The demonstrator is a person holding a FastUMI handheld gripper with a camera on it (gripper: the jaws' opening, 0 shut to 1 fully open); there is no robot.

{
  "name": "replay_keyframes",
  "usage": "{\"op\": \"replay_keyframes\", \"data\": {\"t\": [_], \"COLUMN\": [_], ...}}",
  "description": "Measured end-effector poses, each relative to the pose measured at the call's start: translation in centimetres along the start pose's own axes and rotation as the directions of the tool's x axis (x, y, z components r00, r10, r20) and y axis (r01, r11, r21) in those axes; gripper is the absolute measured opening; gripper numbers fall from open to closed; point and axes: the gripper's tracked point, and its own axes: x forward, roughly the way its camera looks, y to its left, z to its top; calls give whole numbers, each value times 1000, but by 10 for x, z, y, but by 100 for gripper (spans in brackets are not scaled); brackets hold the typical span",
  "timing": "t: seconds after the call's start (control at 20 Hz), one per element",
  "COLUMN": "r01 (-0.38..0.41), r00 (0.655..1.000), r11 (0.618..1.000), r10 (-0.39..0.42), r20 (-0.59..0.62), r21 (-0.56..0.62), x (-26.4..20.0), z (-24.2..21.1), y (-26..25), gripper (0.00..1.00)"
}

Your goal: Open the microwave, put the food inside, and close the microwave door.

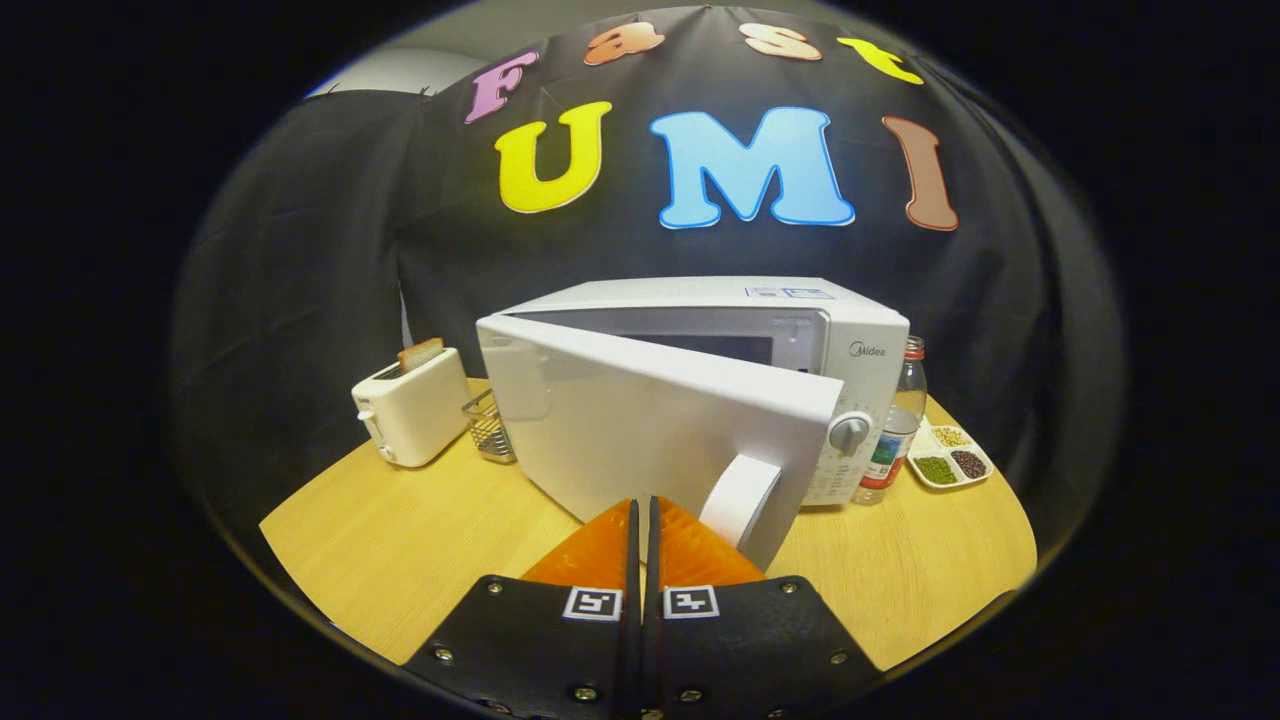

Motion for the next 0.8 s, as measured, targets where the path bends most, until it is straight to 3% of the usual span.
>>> {"op": "replay_keyframes", "data": {"t": [0.6,0.8], "r01": [143,174], "r00": [990,985], "r11": [983,958], "r10": [-140,-165], "r20": [-34,-56], "r21": [117,226], "x": [78,100], "z": [38,48], "y": [-56,-73], "gripper": [1,1]}}
